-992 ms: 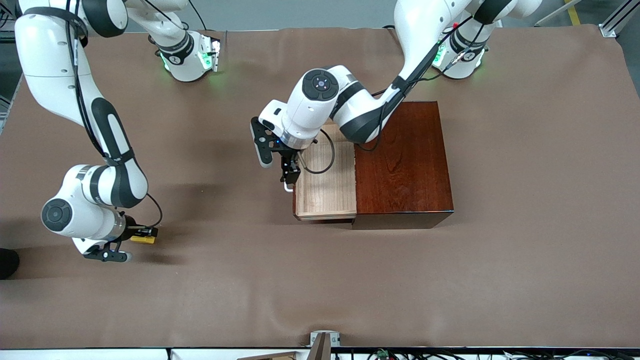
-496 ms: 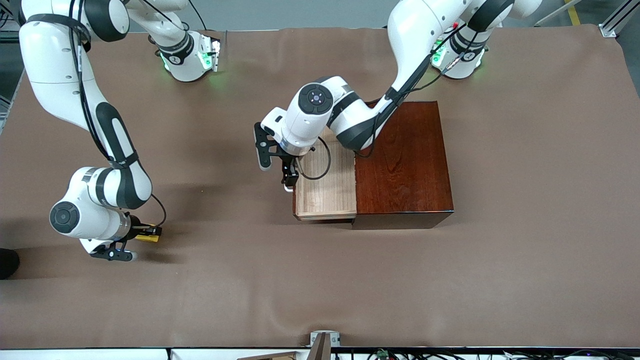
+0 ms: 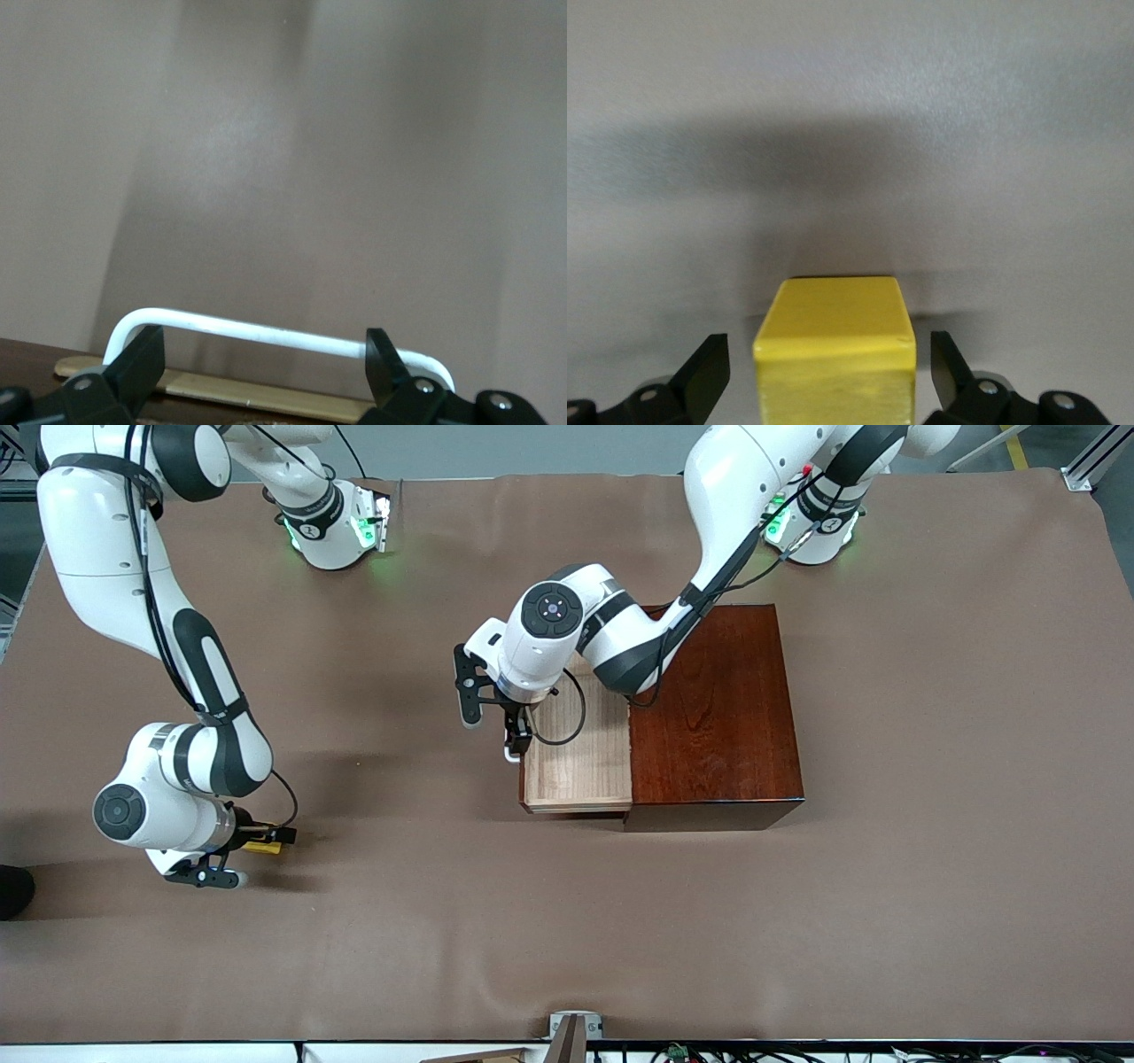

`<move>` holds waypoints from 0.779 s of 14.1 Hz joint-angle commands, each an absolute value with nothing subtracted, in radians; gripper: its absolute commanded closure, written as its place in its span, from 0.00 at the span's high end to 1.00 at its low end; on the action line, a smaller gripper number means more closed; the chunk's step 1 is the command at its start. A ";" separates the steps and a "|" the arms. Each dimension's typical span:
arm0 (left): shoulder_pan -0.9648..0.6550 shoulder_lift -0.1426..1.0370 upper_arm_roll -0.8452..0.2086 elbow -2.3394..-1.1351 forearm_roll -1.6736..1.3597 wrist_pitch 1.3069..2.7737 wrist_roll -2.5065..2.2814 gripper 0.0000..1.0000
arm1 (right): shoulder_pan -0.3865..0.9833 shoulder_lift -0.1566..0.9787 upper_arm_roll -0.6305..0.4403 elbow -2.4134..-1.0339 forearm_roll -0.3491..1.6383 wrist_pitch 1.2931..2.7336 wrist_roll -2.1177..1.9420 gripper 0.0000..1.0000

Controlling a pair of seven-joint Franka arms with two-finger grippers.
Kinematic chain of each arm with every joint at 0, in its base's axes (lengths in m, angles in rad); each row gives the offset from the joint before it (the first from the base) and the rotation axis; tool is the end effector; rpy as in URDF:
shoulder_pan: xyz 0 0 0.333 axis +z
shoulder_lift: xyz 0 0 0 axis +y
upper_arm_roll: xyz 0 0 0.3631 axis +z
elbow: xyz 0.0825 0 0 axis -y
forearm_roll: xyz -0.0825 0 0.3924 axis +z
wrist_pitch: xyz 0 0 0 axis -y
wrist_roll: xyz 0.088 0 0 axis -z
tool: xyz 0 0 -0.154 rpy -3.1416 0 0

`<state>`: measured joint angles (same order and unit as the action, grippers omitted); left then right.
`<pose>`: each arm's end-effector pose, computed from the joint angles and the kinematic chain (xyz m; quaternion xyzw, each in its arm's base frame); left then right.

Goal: Open drawer, take yellow block, close drawer
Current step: 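Push the drawer shut with the left gripper while the right gripper sets the block down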

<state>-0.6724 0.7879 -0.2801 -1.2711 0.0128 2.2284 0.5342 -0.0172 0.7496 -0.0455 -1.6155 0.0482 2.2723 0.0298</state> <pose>0.5190 -0.6276 0.2992 0.7598 -0.6366 0.0774 0.1072 0.7141 -0.0386 0.1594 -0.9973 0.0572 0.0458 0.0027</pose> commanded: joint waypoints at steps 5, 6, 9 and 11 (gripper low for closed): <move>-0.669 0.762 -0.258 -1.270 0.193 2.001 0.541 1.00 | -0.025 0.594 -0.035 -1.608 0.029 2.215 0.043 1.00; -0.667 0.759 -0.258 -1.270 0.216 1.971 0.541 1.00 | -0.025 0.569 -0.035 -1.608 0.029 2.215 0.041 1.00; -0.664 0.753 -0.261 -1.270 0.274 1.882 0.543 1.00 | -0.028 0.528 -0.035 -1.597 0.029 2.217 0.048 1.00; -0.664 0.744 -0.247 -1.270 0.279 1.862 0.545 1.00 | -0.029 0.476 -0.035 -1.600 0.028 2.214 0.048 1.00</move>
